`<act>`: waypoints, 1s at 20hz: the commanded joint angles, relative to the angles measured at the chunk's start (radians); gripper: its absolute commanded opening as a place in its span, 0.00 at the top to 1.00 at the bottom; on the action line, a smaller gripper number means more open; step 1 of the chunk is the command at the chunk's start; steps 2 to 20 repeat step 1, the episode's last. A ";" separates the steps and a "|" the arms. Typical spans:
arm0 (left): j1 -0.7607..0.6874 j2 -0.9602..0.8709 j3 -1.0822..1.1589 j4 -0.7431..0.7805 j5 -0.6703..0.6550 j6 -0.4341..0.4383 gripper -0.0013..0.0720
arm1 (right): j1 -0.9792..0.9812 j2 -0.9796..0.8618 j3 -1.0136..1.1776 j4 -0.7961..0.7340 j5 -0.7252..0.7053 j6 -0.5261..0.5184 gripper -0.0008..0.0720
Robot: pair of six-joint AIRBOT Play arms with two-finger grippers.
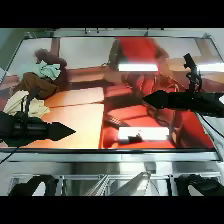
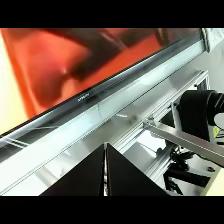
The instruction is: Fold the shirts.
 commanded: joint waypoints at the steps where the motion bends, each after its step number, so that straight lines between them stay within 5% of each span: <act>1: 0.000 -0.026 -0.005 -0.006 0.011 -0.002 0.96 | 0.003 0.001 0.000 0.000 -0.003 0.007 0.96; 20: 0.000 -0.026 -0.005 -0.006 0.011 -0.002 0.96 | 0.003 0.001 0.000 0.000 -0.003 0.007 0.96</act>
